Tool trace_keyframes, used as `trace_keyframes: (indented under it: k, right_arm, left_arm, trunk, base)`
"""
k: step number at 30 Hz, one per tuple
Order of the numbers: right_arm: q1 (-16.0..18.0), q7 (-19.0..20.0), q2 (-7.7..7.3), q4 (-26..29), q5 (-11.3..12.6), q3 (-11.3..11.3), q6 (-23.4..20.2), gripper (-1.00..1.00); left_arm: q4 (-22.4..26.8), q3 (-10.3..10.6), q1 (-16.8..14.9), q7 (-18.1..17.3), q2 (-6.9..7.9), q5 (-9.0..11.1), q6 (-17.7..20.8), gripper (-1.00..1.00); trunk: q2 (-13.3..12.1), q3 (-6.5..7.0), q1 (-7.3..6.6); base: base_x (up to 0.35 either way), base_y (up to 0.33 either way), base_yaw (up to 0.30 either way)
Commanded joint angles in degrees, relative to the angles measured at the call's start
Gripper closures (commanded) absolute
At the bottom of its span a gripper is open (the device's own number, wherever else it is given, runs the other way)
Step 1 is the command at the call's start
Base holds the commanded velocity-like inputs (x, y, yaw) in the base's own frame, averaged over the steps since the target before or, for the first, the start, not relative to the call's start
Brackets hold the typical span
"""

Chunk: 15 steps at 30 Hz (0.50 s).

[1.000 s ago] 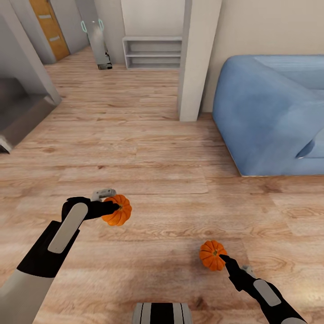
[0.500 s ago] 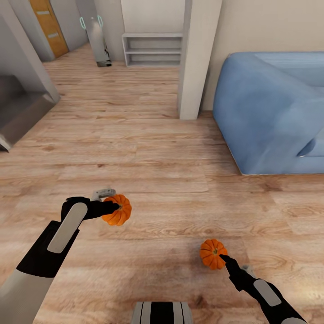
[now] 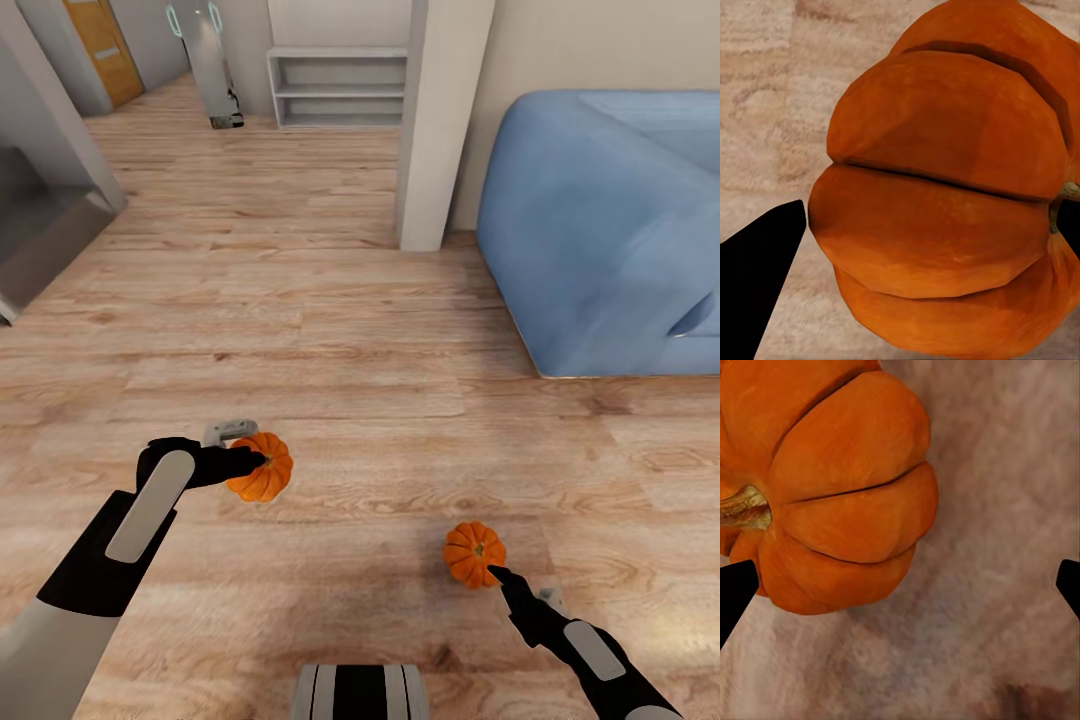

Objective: Place each of the two pumpkins and all three candles from the living room inside a cabinet in the living room (use any cabinet), then make sure every cabinet is closed, and position the cauldron so it is next to a table in the living room.

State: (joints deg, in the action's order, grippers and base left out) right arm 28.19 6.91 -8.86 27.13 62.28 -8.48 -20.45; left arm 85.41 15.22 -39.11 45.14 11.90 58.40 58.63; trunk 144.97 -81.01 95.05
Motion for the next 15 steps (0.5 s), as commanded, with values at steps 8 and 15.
trace_keyframes:
  k: [8, 15]
  right_arm:
    - [0.74, 0.12, -0.07, 0.05, 0.12, -0.31, -0.38, -1.0]
    - [1.21, 0.12, 0.04, 0.03, 0.12, -0.31, -0.38, -1.0]
  left_arm:
    - [0.09, 0.15, -0.08, 0.65, 0.05, 0.49, 0.05, 1.0]
    - [0.09, 0.16, -0.07, 0.68, 0.05, 0.49, 0.08, 1.0]
  trunk:
    - [0.07, -0.92, 0.09]
    - [0.1, -1.37, 0.14]
  base:
    - [0.0, 0.0, 0.0]
    - [0.0, 0.0, 0.0]
